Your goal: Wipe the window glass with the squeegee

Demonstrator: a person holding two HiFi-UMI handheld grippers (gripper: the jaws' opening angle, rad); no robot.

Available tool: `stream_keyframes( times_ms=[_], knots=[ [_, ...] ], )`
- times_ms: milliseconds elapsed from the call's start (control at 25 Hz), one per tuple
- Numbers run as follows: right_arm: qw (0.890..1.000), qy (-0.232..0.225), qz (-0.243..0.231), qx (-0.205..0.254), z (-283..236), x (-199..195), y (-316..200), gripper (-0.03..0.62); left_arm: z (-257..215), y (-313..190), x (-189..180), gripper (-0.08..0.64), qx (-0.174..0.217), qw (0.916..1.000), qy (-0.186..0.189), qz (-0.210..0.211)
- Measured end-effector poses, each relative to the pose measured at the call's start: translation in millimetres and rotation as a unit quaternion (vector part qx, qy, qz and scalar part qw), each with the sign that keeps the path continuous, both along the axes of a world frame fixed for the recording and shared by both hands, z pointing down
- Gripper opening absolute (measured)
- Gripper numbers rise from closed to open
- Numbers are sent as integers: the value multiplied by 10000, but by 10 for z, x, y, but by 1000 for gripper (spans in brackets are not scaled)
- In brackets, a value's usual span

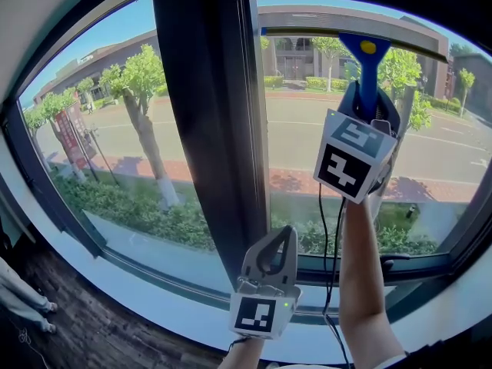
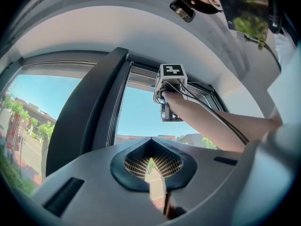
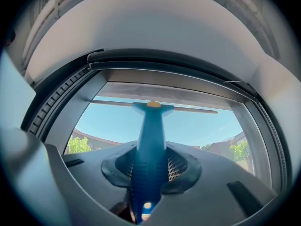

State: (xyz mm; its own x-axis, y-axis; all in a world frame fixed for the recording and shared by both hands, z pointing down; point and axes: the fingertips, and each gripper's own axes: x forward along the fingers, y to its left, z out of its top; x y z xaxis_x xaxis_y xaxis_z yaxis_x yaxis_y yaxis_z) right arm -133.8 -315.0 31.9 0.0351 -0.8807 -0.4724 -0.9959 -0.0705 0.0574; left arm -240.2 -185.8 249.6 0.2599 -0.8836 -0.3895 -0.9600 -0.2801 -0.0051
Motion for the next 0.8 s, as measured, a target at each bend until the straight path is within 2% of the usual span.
stream_keyframes(
  times_ms=[800],
  knots=[
    [9990, 127, -87, -428, 815, 34, 71, 114, 207, 126, 15, -6, -208, 9998, 51, -19]
  ],
)
